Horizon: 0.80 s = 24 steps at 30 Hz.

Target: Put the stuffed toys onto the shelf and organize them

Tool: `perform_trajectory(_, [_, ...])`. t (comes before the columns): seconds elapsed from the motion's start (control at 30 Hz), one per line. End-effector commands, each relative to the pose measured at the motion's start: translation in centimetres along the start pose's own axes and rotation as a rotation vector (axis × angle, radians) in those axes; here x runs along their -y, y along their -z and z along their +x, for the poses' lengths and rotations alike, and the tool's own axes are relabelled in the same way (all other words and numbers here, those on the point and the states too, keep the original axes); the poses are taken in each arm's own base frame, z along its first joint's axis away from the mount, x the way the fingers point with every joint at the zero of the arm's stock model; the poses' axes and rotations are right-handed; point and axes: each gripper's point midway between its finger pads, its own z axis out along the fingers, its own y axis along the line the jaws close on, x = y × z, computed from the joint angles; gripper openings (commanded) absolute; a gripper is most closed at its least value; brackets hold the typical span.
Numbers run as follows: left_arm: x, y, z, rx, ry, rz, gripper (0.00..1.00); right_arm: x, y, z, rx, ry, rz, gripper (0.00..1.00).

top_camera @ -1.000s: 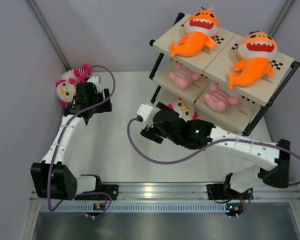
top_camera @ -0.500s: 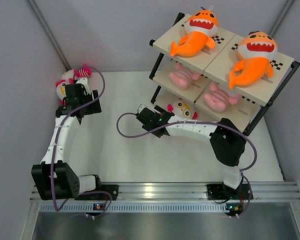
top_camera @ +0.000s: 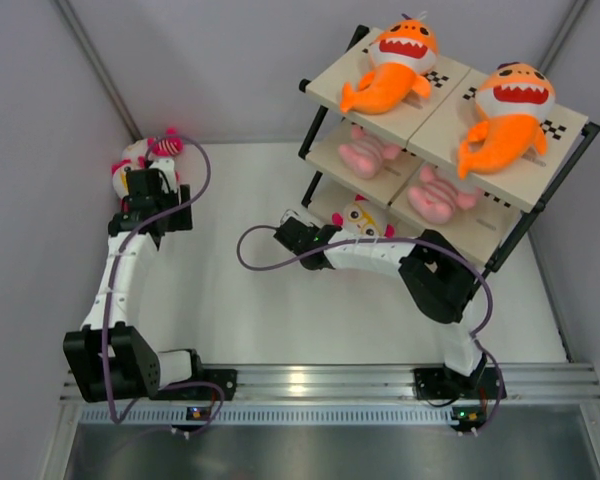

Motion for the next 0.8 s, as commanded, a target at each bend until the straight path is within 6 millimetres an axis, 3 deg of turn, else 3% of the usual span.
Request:
perform_trajectory(0.0, [-3.3, 1.3, 0.9, -0.019, -0.101, -0.123, 0.73, 1.7, 0.1, -1.0, 0.038, -0.033, 0.059, 0.17])
perform_trajectory(0.03, [-3.9, 1.5, 1.5, -0.038, -0.129, -0.137, 0.73, 2.8, 0.8, -1.3, 0.054, -0.009, 0.088, 0.04])
perform_trajectory(0.07, [-4.3, 1.5, 1.6, -0.046, -0.143, -0.149, 0.73, 3.1, 0.8, -1.4, 0.056, -0.014, 0.105, 0.00])
perform_trajectory(0.2, [-5.6, 1.7, 2.3, -0.073, -0.189, -0.194, 0.74, 6.5, 3.0, -3.1, 0.125, 0.143, 0.168, 0.00])
perform_trajectory(0.3, [-5.5, 1.6, 2.2, -0.072, -0.184, -0.178, 0.73, 7.9, 3.1, -4.1, 0.163, 0.257, 0.206, 0.00])
perform_trajectory(0.5, [-4.9, 1.1, 1.9, -0.065, -0.166, -0.143, 0.74, 10.3, 1.4, -5.6, 0.206, 0.366, 0.215, 0.00])
perform_trajectory(0.73, [-4.4, 0.4, 2.2, -0.083, -0.181, -0.110, 0.74, 10.6, -0.6, -6.6, 0.249, 0.416, 0.178, 0.00])
perform_trajectory(0.77, [-4.4, 0.3, 2.2, -0.087, -0.186, -0.109, 0.74, 10.9, -0.9, -6.7, 0.252, 0.448, 0.192, 0.04])
